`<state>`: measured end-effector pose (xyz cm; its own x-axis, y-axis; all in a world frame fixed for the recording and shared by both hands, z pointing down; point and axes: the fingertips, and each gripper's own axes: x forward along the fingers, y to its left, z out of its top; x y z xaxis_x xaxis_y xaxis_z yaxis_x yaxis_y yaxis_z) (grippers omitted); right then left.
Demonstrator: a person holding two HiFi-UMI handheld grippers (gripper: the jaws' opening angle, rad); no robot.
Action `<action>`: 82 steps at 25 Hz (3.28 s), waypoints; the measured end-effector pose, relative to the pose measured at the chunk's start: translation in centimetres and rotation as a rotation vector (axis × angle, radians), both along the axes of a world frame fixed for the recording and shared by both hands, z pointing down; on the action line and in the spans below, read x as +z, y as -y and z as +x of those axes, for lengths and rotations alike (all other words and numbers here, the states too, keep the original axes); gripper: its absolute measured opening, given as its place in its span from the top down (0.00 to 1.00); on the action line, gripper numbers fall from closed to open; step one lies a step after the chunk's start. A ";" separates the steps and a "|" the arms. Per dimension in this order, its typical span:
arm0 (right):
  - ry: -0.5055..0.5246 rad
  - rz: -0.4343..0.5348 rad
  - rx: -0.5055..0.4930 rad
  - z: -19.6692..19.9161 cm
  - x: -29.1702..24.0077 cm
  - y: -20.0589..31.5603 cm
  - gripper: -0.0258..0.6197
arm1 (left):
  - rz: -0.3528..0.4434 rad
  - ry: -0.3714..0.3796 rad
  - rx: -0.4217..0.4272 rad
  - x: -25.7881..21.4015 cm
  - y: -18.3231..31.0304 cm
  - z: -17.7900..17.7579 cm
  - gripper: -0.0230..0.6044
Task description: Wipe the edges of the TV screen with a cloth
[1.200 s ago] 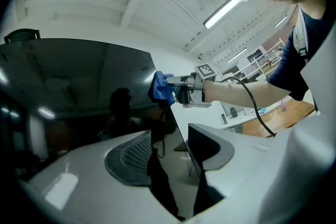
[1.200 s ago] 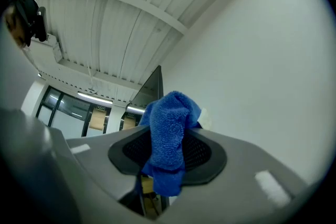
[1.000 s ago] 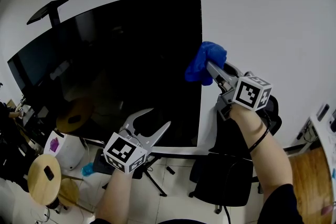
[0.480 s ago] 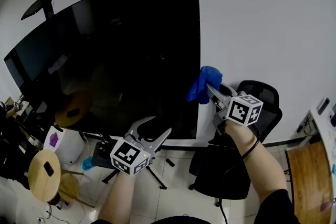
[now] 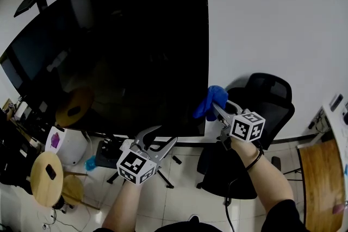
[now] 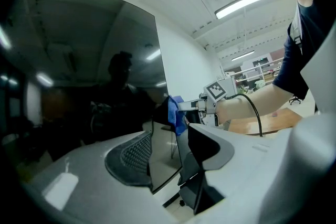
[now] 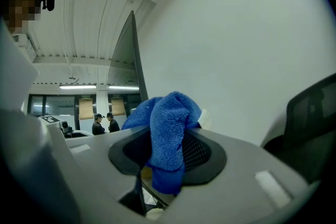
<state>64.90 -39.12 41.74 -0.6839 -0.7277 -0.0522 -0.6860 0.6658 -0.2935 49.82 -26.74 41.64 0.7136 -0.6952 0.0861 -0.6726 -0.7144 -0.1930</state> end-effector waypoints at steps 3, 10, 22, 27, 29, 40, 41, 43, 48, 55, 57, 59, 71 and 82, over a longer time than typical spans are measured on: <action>-0.028 -0.047 0.011 0.2 3.8 0.0 0.73 | -0.020 -0.008 0.003 1.6 -0.1 0.1 0.63; -0.048 -0.176 0.019 0.3 11.8 0.0 0.73 | -0.089 -0.002 0.002 5.6 -0.1 0.1 0.63; -0.096 -0.347 0.013 -0.7 22.8 -1.7 0.72 | -0.172 0.004 -0.012 10.2 -0.2 -0.3 0.63; -0.132 -0.419 0.025 0.0 27.0 -2.3 0.72 | -0.198 0.008 -0.021 11.4 0.0 -0.5 0.63; -0.152 -0.434 0.027 0.0 28.0 -2.6 0.72 | -0.203 0.010 -0.025 11.6 0.0 -0.7 0.63; -0.086 -0.458 0.061 -2.2 28.3 -1.9 0.73 | -0.226 0.012 -0.047 12.6 -0.5 -3.0 0.63; -0.080 -0.457 0.064 -2.6 28.1 -2.0 0.73 | -0.231 0.009 -0.051 12.8 -0.5 -3.6 0.63; -0.075 -0.465 0.078 -3.2 28.1 -1.9 0.72 | -0.238 -0.001 -0.056 13.2 -0.3 -4.6 0.63; -0.048 -0.490 0.134 -4.0 28.4 -1.4 0.73 | -0.256 -0.007 -0.016 14.2 0.6 -6.6 0.63; 0.061 -0.543 0.209 -7.3 28.7 -1.3 0.73 | -0.295 -0.020 0.070 15.6 2.4 -10.8 0.63; 0.057 -0.539 0.230 -8.9 28.5 -1.0 0.73 | -0.298 -0.023 0.099 15.8 3.1 -12.2 0.63; 0.071 -0.542 0.258 -10.3 28.4 -0.9 0.73 | -0.306 -0.022 0.130 16.1 3.5 -13.7 0.63; 0.087 -0.522 0.259 -19.9 28.0 -1.4 0.73 | -0.334 0.011 0.171 17.8 3.8 -21.2 0.63; 0.089 -0.509 0.235 -28.8 27.9 -1.6 0.73 | -0.370 0.004 0.133 19.6 2.6 -30.6 0.63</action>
